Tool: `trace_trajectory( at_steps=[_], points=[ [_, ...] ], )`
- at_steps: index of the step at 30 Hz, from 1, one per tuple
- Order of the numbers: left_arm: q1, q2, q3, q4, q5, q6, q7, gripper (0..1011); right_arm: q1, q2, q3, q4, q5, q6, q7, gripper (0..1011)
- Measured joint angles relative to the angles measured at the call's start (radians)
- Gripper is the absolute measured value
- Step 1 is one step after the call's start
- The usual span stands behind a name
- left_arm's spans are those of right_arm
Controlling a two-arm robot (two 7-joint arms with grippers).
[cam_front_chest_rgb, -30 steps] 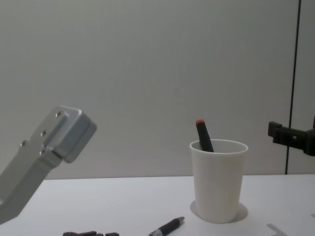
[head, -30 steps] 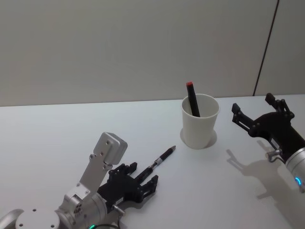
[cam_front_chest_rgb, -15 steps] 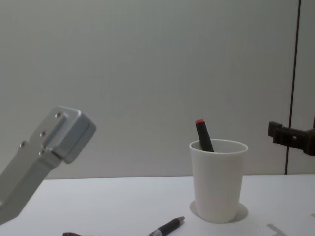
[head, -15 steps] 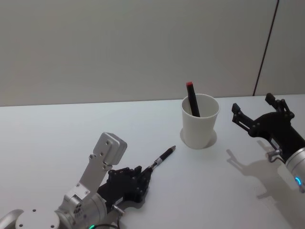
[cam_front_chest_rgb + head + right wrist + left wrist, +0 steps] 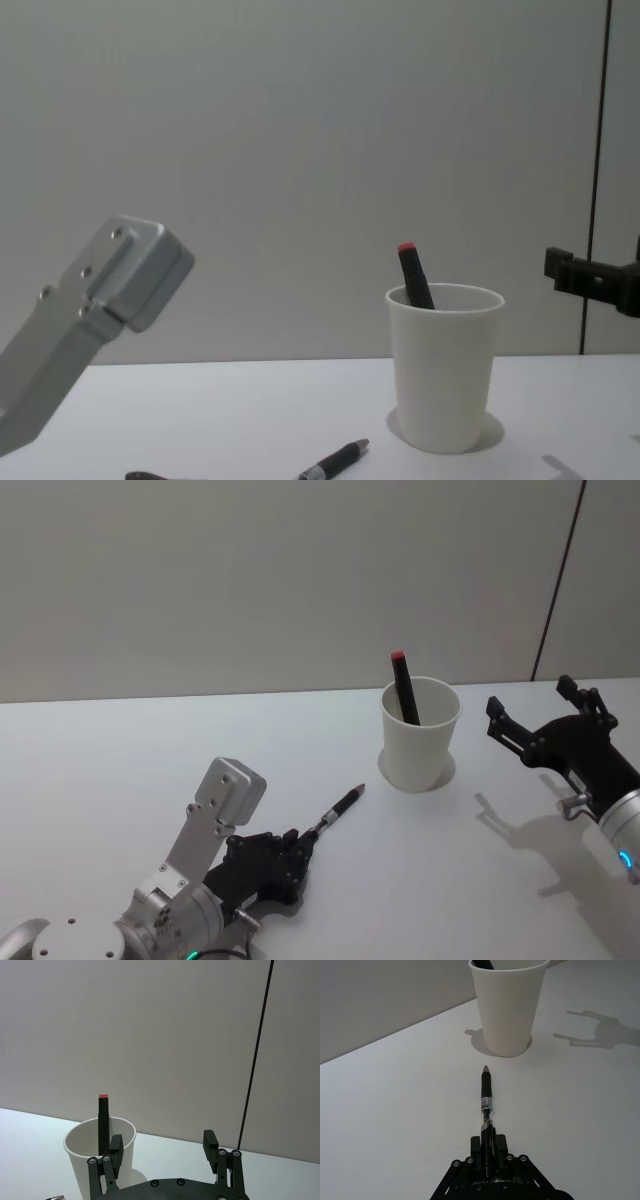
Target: Place the pen into the pen holder.
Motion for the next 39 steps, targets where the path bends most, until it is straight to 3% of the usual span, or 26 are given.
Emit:
trace_trajectory(
  at_steps=[21, 39],
  points=[
    [0.001, 0.013, -0.011, -0.021, 0.013, -0.023, 0.004, 173, 0.0, 0.0, 0.0, 0.0, 0.0, 0.0, 0.0, 1001],
    [-0.008, 0.053, -0.079, -0.102, -0.04, -0.2, 0.027, 173, 0.0, 0.0, 0.0, 0.0, 0.0, 0.0, 0.0, 1001]
  ],
)
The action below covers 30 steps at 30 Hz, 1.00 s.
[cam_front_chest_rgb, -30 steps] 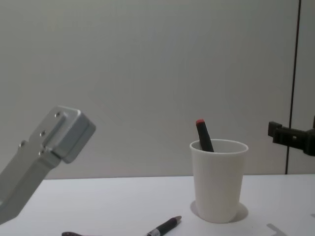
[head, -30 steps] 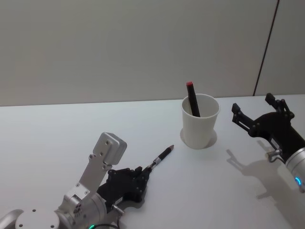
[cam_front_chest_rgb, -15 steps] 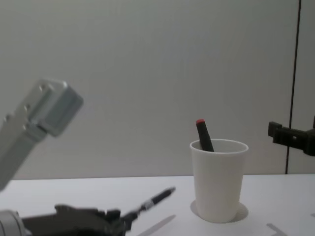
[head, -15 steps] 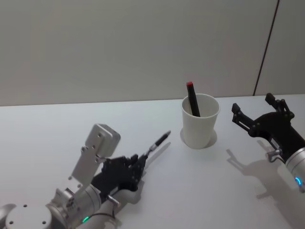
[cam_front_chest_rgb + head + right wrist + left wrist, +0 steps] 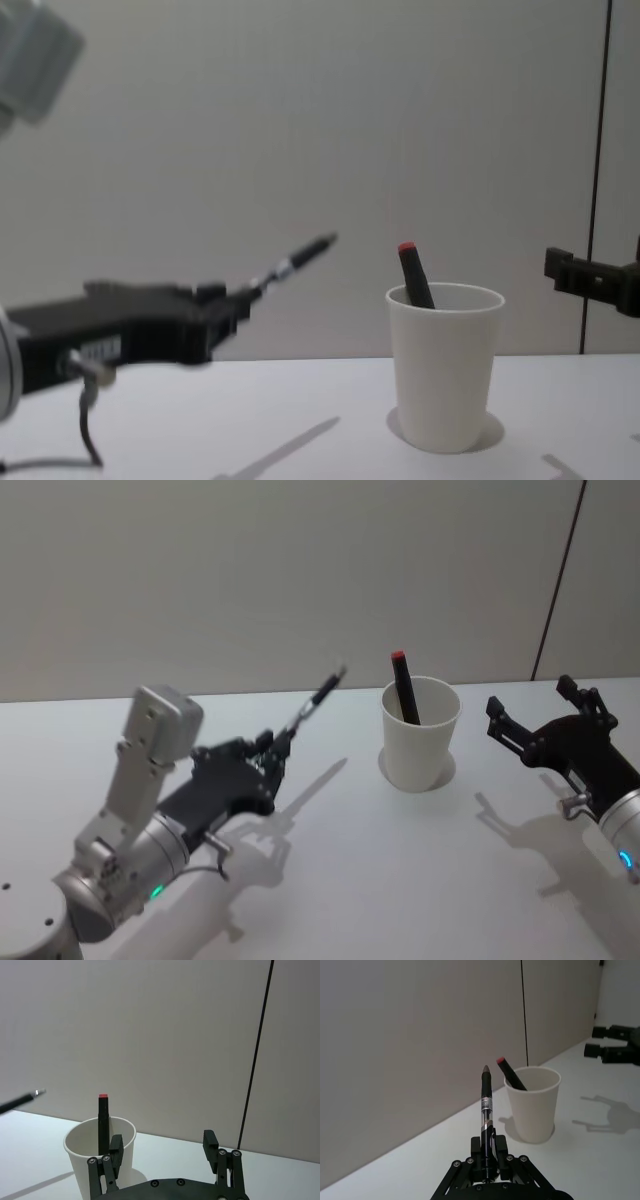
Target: Place the pen into the pen holder.
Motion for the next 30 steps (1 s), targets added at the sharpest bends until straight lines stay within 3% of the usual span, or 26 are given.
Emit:
trace_trajectory(
  at_steps=[16, 30],
  points=[
    [-0.019, -0.004, -0.03, -0.035, -0.024, -0.091, 0.011, 172, 0.009, -0.007, -0.001, -0.001, 0.006, 0.007, 0.012, 1001],
    [-0.024, -0.006, -0.037, -0.044, -0.03, -0.113, 0.013, 173, 0.059, -0.053, -0.014, -0.017, 0.106, 0.064, 0.102, 1001]
  ],
)
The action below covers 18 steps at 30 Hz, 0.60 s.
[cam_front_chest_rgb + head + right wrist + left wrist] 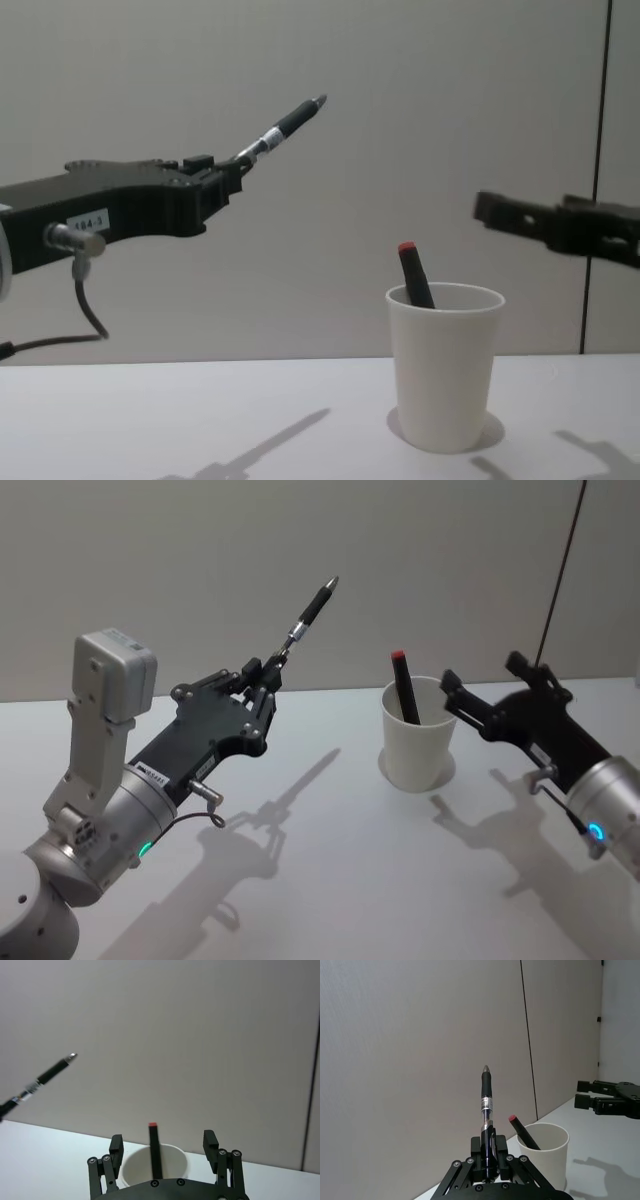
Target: Place the pen into the pen holder.
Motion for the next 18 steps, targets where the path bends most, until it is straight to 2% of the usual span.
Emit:
trace_trajectory(
  at_steps=[18],
  points=[
    [-0.002, -0.001, -0.003, -0.003, -0.003, -0.008, 0.001, 173, 0.088, -0.1, -0.031, -0.001, 0.215, 0.09, 0.111, 1001]
  ],
)
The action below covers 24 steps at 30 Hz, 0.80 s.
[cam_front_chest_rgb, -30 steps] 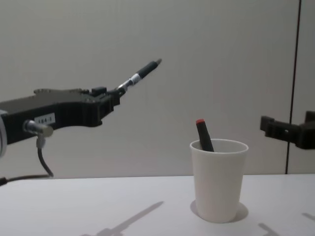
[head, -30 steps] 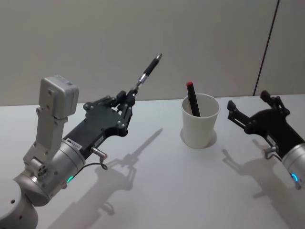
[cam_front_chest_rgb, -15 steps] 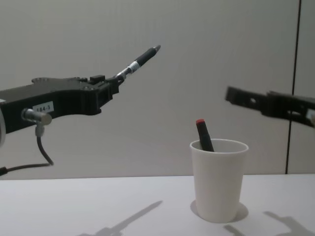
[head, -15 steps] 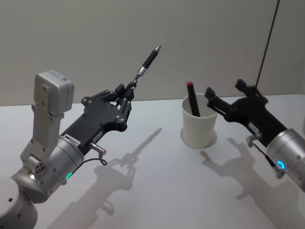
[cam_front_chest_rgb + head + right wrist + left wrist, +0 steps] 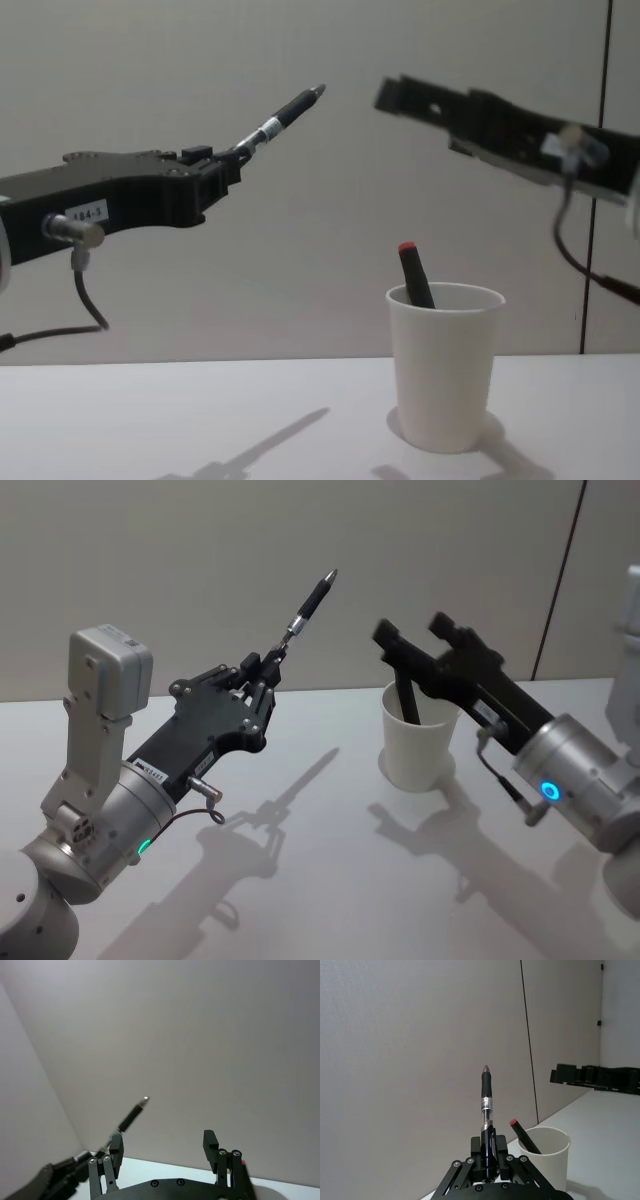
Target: Place the pen into the pen holder.
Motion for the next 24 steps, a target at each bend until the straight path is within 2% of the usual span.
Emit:
trace_trajectory(
  at_steps=[4, 10, 16, 24],
  points=[
    [0.0, 0.0, 0.0, -0.001, 0.0, -0.001, 0.0, 173, 0.021, -0.026, -0.008, 0.007, 0.055, 0.016, 0.025, 1001],
    [0.0, 0.0, -0.001, -0.001, 0.0, -0.001, 0.0, 173, 0.035, -0.042, -0.015, 0.017, 0.094, 0.027, 0.043, 1001],
    [0.0, 0.0, -0.001, -0.001, 0.0, -0.002, 0.0, 172, 0.04, -0.048, -0.023, 0.024, 0.095, 0.04, 0.035, 1001],
    [0.0, 0.0, -0.001, -0.001, 0.0, -0.002, 0.0, 172, 0.051, -0.054, -0.037, 0.042, 0.052, 0.082, -0.006, 1001]
  ],
)
